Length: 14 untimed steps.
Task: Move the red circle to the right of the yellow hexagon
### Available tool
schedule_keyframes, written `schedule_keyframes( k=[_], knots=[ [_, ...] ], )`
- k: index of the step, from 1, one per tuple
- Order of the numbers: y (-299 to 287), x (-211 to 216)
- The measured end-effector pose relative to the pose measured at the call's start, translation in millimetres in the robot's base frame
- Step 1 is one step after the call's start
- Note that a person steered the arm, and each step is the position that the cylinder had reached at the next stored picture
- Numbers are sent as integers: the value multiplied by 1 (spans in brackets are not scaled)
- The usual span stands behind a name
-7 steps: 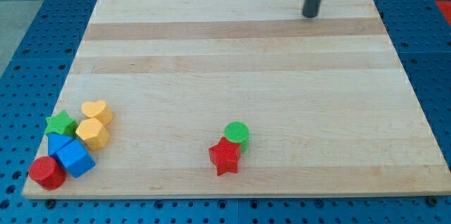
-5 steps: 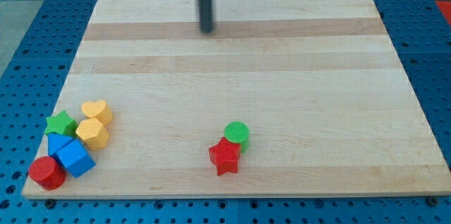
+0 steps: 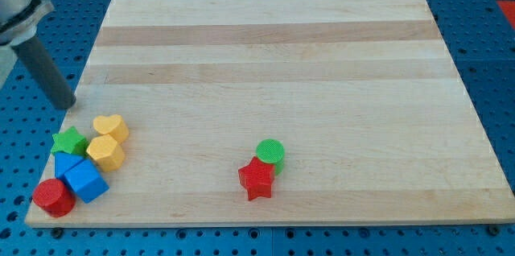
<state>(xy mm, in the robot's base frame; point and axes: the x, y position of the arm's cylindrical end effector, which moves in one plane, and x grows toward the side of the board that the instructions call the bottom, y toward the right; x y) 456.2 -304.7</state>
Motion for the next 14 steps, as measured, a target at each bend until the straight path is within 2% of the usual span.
schedule_keyframes(
  k=[3,5,10,14],
  knots=[
    [0,43],
    [0,53],
    [2,147],
    [24,161]
  ],
)
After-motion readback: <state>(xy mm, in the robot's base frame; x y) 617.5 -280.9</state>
